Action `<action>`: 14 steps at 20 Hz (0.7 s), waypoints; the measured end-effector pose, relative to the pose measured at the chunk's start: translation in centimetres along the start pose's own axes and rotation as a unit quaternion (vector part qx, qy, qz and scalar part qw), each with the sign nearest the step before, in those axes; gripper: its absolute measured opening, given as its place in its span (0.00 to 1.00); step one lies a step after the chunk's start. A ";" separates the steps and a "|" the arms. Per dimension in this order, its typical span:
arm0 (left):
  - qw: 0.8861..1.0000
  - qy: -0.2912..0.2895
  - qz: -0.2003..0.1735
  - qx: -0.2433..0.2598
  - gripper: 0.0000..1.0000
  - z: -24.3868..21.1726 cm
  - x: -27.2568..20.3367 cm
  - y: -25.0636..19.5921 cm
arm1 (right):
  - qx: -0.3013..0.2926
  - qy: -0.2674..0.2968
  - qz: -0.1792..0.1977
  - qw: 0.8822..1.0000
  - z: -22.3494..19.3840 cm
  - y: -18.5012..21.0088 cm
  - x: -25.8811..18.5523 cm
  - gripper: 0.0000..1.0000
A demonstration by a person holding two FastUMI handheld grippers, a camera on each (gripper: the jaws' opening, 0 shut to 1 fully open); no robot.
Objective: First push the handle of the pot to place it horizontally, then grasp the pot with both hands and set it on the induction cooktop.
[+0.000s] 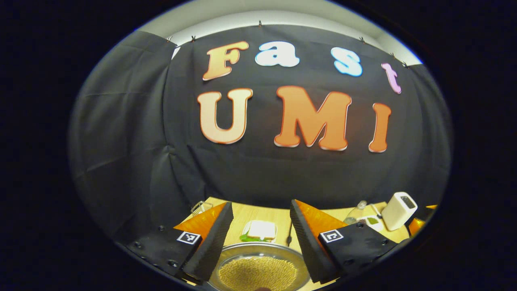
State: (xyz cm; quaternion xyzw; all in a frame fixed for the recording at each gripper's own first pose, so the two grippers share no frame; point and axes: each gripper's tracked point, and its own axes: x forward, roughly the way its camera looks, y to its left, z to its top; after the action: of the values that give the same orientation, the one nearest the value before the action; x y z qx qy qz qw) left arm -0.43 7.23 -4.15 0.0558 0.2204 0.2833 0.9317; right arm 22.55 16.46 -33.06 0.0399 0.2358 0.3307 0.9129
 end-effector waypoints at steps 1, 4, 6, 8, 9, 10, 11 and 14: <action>1.000 -0.015 -0.007 -0.007 0.89 1.6 -0.5 -1.1 | -0.007 -0.015 -0.004 1.000 1.0 -1.2 -0.6 0.90; 0.998 -0.056 -0.024 -0.016 0.92 5.8 -2.4 -3.4 | -0.028 -0.052 0.009 0.998 4.3 -5.0 -2.5 0.90; 0.995 -0.086 -0.034 -0.021 0.91 9.0 -4.1 -4.6 | -0.049 -0.068 -0.001 0.996 6.6 -9.1 -4.1 0.91; 0.992 -0.113 -0.041 -0.032 0.92 11.6 -5.5 -5.4 | -0.052 -0.093 -0.016 0.994 10.1 -13.6 -5.7 0.94; 0.991 -0.125 -0.044 -0.036 0.91 12.8 -6.1 -5.6 | -0.052 -0.102 -0.020 0.993 11.4 -15.3 -6.7 0.94; 0.989 -0.135 -0.048 -0.039 0.92 13.9 -6.7 -5.7 | -0.056 -0.111 -0.026 0.992 12.7 -16.9 -7.6 0.94; 0.987 -0.144 -0.053 -0.040 0.92 14.7 -7.2 -5.9 | -0.060 -0.118 -0.031 0.991 13.7 -18.6 -8.6 0.94; 0.982 -0.173 -0.067 -0.045 0.92 18.0 -8.7 -6.0 | -0.070 -0.132 -0.040 0.988 16.4 -21.8 -10.8 0.94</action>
State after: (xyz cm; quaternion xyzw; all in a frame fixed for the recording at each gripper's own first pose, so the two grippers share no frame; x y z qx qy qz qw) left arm 4.04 -2.19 13.90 0.0472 0.0461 0.2158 0.9742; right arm 35.55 -5.87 -19.16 0.0095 0.0906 0.3019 0.9490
